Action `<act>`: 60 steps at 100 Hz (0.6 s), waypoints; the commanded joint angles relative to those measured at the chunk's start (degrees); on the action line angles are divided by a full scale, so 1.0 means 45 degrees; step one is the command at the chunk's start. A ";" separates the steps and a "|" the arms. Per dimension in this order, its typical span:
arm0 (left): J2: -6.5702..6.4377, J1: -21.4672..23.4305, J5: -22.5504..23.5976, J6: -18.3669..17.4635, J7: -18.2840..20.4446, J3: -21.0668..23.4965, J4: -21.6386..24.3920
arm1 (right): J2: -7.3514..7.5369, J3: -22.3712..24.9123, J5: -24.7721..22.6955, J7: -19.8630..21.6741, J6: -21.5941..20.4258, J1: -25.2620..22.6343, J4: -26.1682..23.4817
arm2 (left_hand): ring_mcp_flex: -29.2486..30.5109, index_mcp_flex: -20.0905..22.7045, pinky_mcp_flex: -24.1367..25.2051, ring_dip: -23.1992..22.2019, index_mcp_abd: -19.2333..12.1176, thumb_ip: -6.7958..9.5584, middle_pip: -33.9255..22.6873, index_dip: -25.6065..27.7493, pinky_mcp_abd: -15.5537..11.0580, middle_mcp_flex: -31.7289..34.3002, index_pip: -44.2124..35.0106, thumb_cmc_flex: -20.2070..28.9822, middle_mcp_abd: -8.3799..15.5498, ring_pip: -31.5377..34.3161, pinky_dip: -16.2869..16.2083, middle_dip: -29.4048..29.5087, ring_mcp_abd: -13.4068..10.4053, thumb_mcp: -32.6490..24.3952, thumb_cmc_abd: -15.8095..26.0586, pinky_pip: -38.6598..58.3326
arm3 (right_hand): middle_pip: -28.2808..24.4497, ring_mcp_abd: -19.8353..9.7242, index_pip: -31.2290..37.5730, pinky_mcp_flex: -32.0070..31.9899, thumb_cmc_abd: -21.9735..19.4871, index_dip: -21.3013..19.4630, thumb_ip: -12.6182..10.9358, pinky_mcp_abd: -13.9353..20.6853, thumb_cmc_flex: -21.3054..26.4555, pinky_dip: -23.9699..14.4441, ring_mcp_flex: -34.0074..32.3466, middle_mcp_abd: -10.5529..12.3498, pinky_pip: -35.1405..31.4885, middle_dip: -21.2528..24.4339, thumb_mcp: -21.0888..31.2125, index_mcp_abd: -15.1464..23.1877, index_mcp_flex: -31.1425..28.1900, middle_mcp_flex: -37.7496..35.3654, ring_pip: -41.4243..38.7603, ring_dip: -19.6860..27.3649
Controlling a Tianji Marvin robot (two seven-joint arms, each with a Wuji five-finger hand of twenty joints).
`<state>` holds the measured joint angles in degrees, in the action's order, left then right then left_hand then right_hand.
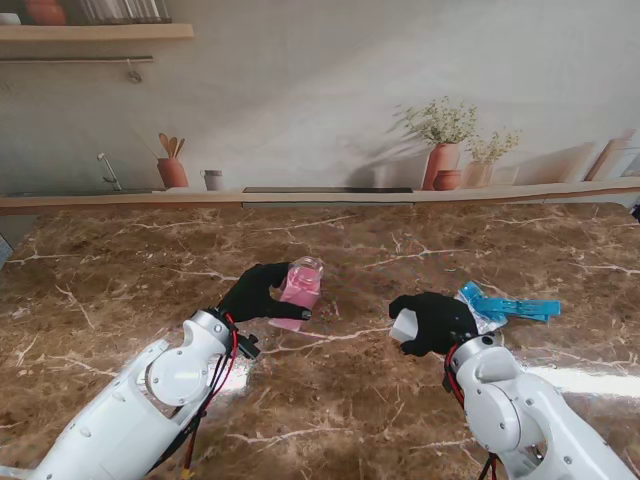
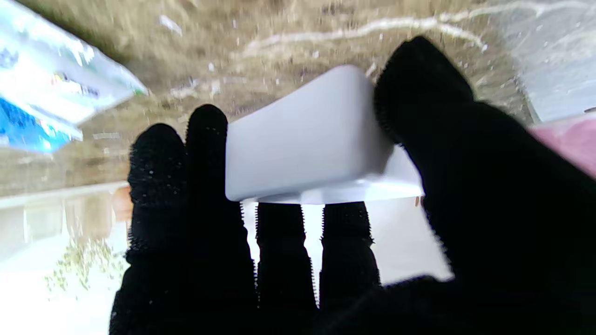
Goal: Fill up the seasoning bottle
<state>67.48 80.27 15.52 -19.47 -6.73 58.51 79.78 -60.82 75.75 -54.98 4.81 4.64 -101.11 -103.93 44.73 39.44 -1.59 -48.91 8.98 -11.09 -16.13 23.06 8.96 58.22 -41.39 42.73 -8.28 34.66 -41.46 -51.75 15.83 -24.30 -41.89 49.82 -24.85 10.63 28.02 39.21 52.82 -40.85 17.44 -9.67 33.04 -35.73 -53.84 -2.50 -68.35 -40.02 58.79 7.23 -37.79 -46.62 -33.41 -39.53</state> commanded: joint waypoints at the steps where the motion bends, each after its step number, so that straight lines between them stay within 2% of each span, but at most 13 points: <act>1: 0.0029 0.0074 0.0026 -0.0037 -0.0104 0.0029 0.0019 | 0.0051 -0.0180 -0.0212 0.0263 0.0155 -0.0321 0.0477 | 0.0154 0.2279 0.0036 0.0173 -0.4293 0.0229 -0.0406 0.0112 0.0010 0.1348 -0.2375 0.1860 0.1643 -0.0321 -0.0222 0.0179 -0.0630 -0.3475 0.2933 0.0058 | -0.1171 -0.2889 0.0869 -0.0278 -0.1653 -0.0216 -0.0993 0.1557 0.0758 -0.0434 -0.0084 0.1691 0.0278 -0.0269 0.2379 -0.0634 -0.0013 -0.0177 -0.1134 -0.0429; 11: 0.0043 0.0116 0.0057 -0.0008 -0.0195 0.0104 0.0017 | 0.0074 -0.0330 -0.0293 0.0252 0.0302 -0.0462 0.0753 | 0.0164 0.2274 0.0036 0.0194 -0.4284 0.0218 -0.0416 0.0054 0.0040 0.1383 -0.2383 0.1848 0.1582 -0.0335 -0.0237 0.0339 -0.0619 -0.3494 0.2958 0.0086 | -0.1190 -0.2933 0.0796 -0.0360 -0.1800 -0.0224 -0.1102 0.1571 0.0608 -0.0438 0.0029 0.1690 0.0336 -0.0183 0.2310 -0.0700 0.0148 -0.0009 -0.1132 -0.0382; 30: 0.0087 0.0182 0.0090 0.0091 -0.0417 0.0264 -0.0012 | 0.0104 -0.0488 -0.0732 0.0080 0.0562 -0.0814 0.0941 | 0.0070 0.2212 0.0080 0.0247 -0.4269 0.0209 -0.0519 0.0047 0.0150 0.1334 -0.2448 0.1884 0.1567 -0.0410 -0.0259 0.0478 -0.0649 -0.3476 0.2957 0.0114 | -0.1433 -0.3105 0.0553 -0.0543 -0.2107 -0.0279 -0.1926 0.1607 0.0137 -0.0510 0.0325 0.1725 0.0452 0.0675 0.2059 -0.0769 0.0466 0.0381 -0.1227 0.0035; 60: 0.0083 0.0343 0.0242 0.0228 -0.0588 0.0606 0.0002 | 0.0077 -0.0448 -0.1253 -0.0473 0.1071 -0.1288 0.1142 | -0.0014 0.2153 0.0119 0.0286 -0.4301 0.0211 -0.0590 0.0050 0.0194 0.1251 -0.2507 0.1889 0.1598 -0.0446 -0.0287 0.0491 -0.0663 -0.3476 0.2973 0.0123 | -0.1484 -0.3117 0.0417 -0.0863 -0.2011 -0.0292 -0.2175 0.1612 -0.0039 -0.0499 0.0739 0.1735 0.0617 0.0824 0.2036 -0.0862 0.0835 0.0791 -0.1097 0.0298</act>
<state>67.81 81.64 16.46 -18.65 -8.91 61.09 79.75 -60.43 73.65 -60.13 1.71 9.04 -105.73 -99.51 44.91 39.44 -1.62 -48.11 8.98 -11.11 -15.58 22.48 9.68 58.76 -41.48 42.73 -8.23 34.11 -41.56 -49.34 15.77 -24.30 -41.89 49.82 -27.29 8.06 27.45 36.48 47.71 -40.85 13.52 -7.15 29.37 -36.43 -51.40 -1.26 -66.66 -36.55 59.35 7.24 -34.24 -42.98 -35.03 -38.78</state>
